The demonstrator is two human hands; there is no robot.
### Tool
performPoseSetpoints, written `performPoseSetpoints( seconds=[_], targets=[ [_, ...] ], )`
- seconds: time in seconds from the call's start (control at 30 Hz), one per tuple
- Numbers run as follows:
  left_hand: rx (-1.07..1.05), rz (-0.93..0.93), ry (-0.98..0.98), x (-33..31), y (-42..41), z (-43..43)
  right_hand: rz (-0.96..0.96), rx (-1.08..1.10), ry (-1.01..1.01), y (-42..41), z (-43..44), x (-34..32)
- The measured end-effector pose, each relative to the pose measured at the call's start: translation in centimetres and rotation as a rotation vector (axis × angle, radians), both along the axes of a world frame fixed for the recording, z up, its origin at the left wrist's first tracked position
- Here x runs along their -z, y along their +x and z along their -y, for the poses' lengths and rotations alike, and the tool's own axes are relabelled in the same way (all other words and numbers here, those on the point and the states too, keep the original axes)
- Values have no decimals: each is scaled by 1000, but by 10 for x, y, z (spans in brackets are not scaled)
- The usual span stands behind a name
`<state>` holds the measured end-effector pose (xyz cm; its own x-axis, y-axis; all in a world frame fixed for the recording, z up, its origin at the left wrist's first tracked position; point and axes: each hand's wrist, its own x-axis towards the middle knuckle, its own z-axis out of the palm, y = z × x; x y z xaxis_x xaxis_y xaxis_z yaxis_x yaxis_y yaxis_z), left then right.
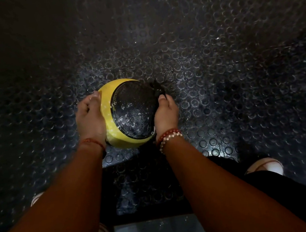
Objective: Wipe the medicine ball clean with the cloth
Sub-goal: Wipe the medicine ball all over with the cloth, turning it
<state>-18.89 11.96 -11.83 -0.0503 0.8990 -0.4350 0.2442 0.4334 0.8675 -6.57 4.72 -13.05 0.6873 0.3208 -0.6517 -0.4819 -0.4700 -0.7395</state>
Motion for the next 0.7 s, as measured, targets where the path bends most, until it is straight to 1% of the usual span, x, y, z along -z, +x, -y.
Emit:
performPoseSetpoints(
  seconds=[0.07,0.13,0.2,0.23,0.27,0.37,0.43,0.47,0.53,0.63,0.7],
  targets=[
    [-9,3,1,0,2,1,-165,23,-16,9,1,1],
    [-19,-6,3,-2,4,1,-291,87,-19,9,4,0],
    [-25,-6,1,-5,7,-1,-327,171,-45,-2,4,-1],
    [-28,-5,-2,-6,9,-3,-291,200,-75,-11,4,-3],
    [-25,-6,-3,-6,9,-5,-212,204,-97,-20,4,-6],
    [-27,-14,-7,-7,7,-8,115,123,-35,-38,6,-22],
    [29,-45,5,-5,3,-6,223,29,27,-33,5,-23],
    [54,-53,14,-2,1,-6,233,-15,47,-27,4,-21],
    [49,-38,11,1,-2,-3,156,-29,75,-11,-4,-17],
    [2,-2,-17,1,-3,-2,-122,37,52,9,-10,-3],
    [-4,-14,-3,1,-2,-2,-295,86,26,12,-6,10]
  ],
)
